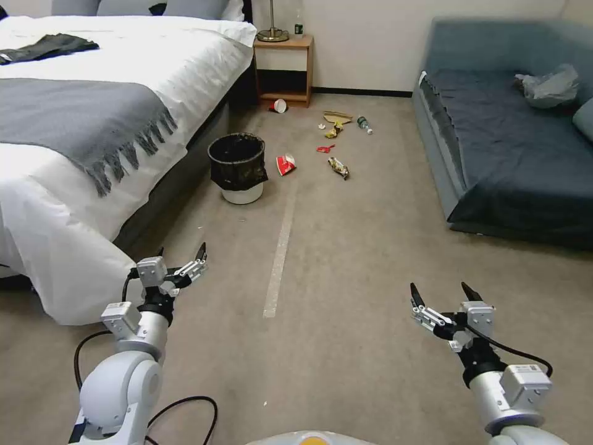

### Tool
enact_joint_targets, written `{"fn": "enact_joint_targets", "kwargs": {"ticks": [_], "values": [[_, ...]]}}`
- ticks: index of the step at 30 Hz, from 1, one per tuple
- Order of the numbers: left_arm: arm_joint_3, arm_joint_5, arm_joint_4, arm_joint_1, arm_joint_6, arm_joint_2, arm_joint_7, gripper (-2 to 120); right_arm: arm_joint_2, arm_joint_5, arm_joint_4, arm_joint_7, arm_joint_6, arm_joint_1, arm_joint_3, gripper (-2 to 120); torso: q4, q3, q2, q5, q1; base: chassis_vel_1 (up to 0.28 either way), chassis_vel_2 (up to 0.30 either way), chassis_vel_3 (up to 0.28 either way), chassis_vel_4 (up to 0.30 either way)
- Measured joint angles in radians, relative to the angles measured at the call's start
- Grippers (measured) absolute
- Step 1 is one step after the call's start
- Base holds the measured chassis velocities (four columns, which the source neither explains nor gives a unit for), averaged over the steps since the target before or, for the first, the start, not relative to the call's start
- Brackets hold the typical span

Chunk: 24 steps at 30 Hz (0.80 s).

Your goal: Pick up the trash can from the floor.

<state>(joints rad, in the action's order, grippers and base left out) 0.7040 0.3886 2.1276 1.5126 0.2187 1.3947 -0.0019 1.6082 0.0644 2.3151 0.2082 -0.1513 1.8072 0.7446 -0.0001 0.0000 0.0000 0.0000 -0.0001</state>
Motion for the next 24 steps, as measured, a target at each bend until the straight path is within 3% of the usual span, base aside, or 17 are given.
{"fn": "enact_joint_targets", "kwargs": {"ticks": [9, 24], "values": [[0.0, 0.0, 0.0, 0.0, 0.0, 0.0, -0.001, 100, 0.0, 0.002, -0.003, 0.0, 0.003, -0.001, -0.001, 100, 0.0001, 0.0, 0.0, 0.0, 0.0, -0.099, 0.114, 0.106, -0.101], [0.001, 0.0, -0.012, -0.006, 0.0, 0.001, -0.004, 100, 0.0, 0.001, -0.011, 0.0, 0.007, -0.005, -0.002, 100, 0.0, 0.0, 0.0, -0.0003, 0.0, -0.21, 0.205, 0.211, -0.203]]}}
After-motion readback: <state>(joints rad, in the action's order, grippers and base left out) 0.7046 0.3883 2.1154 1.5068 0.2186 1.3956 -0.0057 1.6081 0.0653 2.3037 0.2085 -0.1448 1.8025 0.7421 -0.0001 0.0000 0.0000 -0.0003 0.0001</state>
